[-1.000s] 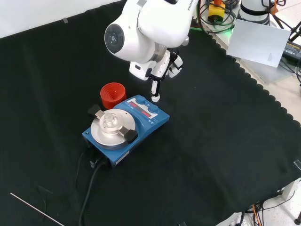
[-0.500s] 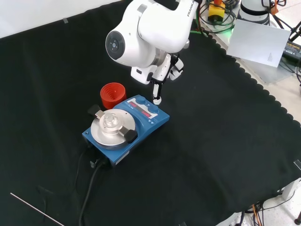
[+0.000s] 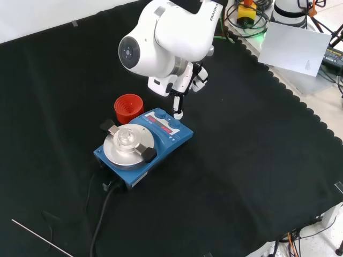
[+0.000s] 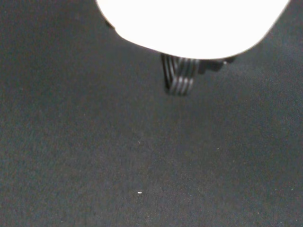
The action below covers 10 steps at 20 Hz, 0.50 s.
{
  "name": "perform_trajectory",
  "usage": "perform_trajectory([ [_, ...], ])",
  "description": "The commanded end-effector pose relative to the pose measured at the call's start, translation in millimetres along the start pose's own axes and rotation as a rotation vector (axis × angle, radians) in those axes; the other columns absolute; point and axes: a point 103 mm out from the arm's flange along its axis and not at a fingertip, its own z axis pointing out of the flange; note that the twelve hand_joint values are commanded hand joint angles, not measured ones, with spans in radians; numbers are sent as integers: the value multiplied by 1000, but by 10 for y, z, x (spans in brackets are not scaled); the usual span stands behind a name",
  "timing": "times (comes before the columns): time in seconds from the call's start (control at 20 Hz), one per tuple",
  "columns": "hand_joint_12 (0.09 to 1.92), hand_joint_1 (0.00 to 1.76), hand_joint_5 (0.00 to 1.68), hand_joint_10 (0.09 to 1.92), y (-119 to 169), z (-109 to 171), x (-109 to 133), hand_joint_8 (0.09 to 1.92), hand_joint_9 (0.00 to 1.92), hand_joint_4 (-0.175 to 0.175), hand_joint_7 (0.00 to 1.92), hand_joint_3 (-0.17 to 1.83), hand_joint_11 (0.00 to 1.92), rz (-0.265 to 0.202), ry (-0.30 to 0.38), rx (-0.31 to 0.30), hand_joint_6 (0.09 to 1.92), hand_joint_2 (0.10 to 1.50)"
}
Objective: Turn on the heater.
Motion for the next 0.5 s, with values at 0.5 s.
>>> perform_trajectory([
  [0.5,1367,1595,426,1363,106,15,-41,1627,1920,-14,1834,1539,1854,-6,14,2,176,363],
])
